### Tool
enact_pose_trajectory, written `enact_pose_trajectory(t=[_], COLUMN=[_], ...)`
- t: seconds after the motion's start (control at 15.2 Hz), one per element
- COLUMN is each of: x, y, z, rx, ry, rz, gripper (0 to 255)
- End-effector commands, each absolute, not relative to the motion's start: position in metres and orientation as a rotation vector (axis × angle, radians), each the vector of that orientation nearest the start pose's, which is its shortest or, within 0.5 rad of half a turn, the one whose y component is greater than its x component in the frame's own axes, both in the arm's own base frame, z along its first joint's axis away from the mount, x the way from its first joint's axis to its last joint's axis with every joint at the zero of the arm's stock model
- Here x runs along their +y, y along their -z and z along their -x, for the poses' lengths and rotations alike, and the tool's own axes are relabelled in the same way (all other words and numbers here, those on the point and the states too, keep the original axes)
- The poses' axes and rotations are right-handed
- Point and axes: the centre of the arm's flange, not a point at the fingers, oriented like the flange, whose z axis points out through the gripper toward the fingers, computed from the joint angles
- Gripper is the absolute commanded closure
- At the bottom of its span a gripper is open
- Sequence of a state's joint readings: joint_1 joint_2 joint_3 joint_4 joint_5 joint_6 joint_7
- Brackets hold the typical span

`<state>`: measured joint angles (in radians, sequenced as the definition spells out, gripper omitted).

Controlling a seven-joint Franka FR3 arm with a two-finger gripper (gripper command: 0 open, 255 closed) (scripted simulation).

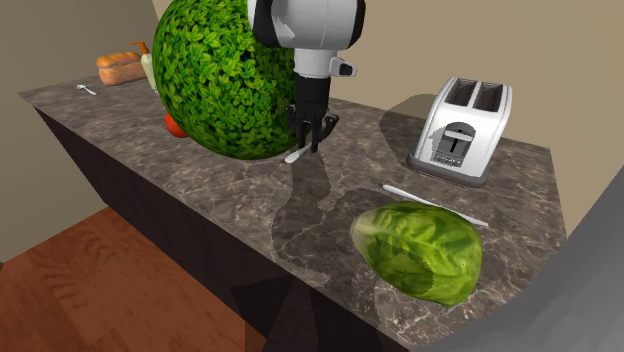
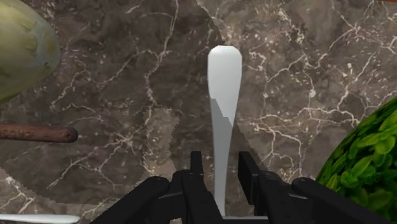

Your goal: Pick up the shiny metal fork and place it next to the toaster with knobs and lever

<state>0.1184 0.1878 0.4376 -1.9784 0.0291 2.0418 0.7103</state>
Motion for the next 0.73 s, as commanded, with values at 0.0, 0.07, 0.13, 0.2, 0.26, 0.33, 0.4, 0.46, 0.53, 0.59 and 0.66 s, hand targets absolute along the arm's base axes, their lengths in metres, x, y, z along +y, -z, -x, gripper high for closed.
enact_pose_trajectory(t=[0.0, 0.07, 0.13, 0.2, 0.26, 0.33, 0.4, 0.46, 0.53, 0.59, 0.66], x=[0.301, 0.301, 0.301, 0.301, 0.301, 0.301, 0.301, 0.301, 0.301, 0.301, 0.301], y=[-0.387, -0.393, -0.398, -0.403, -0.408, -0.414, -0.419, -0.424, -0.429, -0.435, -0.44], z=[-0.493, -0.493, -0.493, -0.493, -0.493, -0.493, -0.493, -0.493, -0.493, -0.493, -0.493], rx=[0.265, 0.265, 0.265, 0.265, 0.265, 0.265, 0.265, 0.265, 0.265, 0.265, 0.265], ry=[-0.225, -0.225, -0.225, -0.225, -0.225, -0.225, -0.225, -0.225, -0.225, -0.225, -0.225], rz=[3.098, 3.098, 3.098, 3.098, 3.098, 3.098, 3.098, 3.098, 3.098, 3.098, 3.098], gripper=[255, 255, 255, 255, 255, 255, 255, 255, 255, 255, 255])
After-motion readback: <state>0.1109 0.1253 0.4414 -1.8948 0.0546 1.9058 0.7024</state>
